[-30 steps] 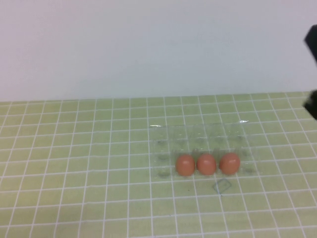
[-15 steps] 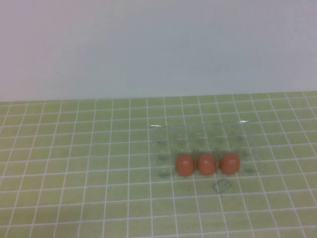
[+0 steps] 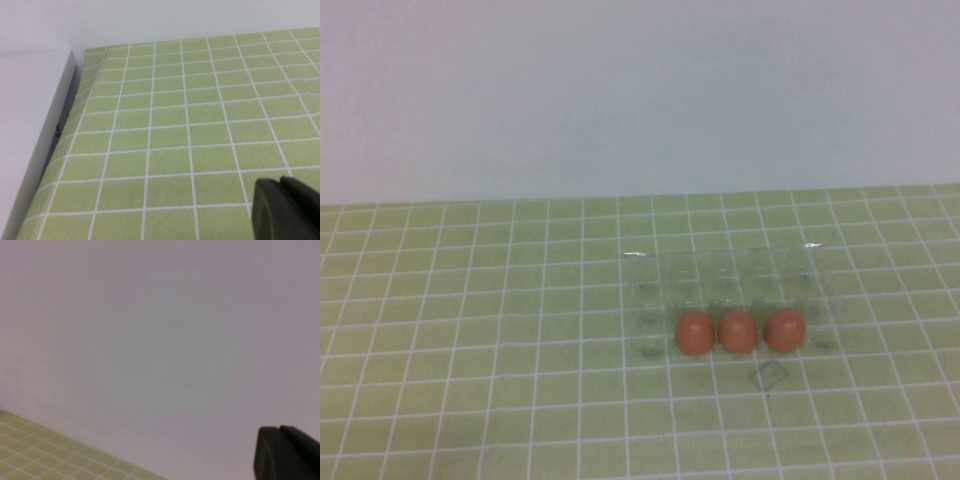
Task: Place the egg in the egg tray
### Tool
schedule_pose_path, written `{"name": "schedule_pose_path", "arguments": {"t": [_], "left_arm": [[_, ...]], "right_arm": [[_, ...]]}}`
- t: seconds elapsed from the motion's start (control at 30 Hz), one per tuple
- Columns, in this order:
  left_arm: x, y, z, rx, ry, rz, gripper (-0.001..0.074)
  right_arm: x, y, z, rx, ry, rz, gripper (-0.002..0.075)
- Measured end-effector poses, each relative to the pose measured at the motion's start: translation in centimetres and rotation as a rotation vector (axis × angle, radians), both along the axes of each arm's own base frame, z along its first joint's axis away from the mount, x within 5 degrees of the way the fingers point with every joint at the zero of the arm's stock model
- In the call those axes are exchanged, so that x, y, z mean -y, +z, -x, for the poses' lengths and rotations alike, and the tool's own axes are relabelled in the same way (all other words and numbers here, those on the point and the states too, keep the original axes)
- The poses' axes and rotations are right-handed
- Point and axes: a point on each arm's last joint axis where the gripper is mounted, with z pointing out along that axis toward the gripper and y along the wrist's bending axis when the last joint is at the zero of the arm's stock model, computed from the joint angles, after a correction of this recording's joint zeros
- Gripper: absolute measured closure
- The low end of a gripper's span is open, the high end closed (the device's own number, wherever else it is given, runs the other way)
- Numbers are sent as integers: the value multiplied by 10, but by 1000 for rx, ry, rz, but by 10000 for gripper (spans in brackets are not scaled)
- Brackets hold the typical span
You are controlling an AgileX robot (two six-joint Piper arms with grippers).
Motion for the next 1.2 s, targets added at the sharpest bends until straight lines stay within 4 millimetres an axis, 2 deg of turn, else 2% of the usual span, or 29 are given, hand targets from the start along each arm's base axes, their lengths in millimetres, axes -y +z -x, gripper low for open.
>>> {"name": "schedule_pose_path", "arguments": {"t": [0.23,0.5,0.73,1.2], "left_arm": [[0,0,0,0,0,0,736],[0,0,0,0,0,0,736],[0,0,0,0,0,0,737],[0,0,0,0,0,0,737]], "right_arm": [[20,-21,16,-71,-134,95,727],[34,-71,30,-141,-288,171,728],[37,-106,39,-174,-331,180,728],[38,-118,40,-282,-353,218,728]]}}
